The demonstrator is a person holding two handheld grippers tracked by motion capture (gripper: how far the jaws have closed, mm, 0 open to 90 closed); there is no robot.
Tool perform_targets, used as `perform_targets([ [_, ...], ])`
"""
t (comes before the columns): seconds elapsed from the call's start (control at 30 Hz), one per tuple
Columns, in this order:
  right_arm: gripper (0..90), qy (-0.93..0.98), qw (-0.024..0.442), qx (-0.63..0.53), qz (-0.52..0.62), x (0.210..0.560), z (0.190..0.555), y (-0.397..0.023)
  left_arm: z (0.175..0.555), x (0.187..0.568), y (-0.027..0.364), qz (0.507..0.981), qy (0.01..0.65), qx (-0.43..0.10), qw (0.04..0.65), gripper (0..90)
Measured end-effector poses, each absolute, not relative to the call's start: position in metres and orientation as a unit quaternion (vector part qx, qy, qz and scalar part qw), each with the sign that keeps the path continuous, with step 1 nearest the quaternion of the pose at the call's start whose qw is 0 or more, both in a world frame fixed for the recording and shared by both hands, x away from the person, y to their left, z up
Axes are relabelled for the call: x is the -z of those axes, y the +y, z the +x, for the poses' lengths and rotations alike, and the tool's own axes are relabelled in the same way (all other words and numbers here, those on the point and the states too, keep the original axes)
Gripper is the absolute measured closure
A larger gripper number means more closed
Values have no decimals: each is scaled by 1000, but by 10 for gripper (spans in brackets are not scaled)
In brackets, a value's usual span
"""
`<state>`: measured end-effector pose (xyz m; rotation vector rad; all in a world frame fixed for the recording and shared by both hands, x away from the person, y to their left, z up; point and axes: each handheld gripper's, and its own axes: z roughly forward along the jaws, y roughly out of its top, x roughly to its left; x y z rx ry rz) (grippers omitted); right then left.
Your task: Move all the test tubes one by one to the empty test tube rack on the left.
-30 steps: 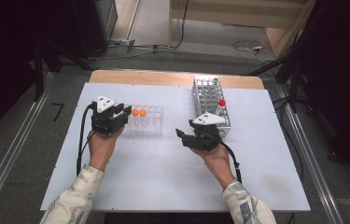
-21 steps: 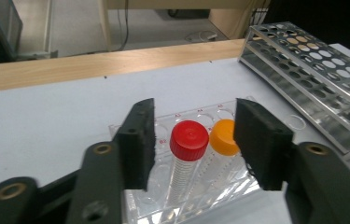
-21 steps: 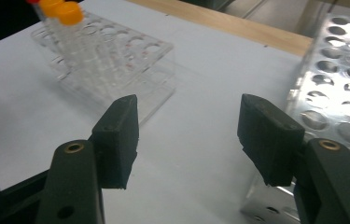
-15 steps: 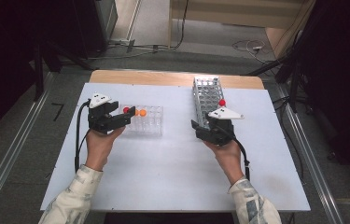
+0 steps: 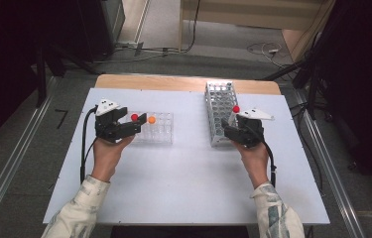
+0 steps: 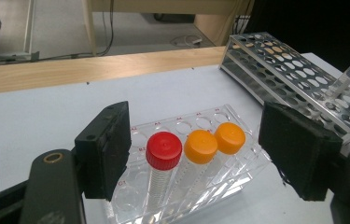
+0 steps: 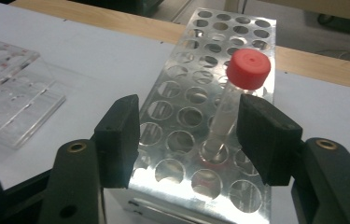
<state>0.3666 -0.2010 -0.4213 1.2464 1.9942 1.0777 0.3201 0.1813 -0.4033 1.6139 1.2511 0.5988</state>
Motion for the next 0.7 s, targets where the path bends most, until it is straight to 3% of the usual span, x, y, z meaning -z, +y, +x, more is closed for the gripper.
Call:
perform_targets([
  [0.23,424,732,288,-386,482,430,383,-204,320,403,181,663,513,-245,487,260],
  [0.7,635,724,285,-381,499,444,401,-203,320,404,180,667,512,-244,484,260],
])
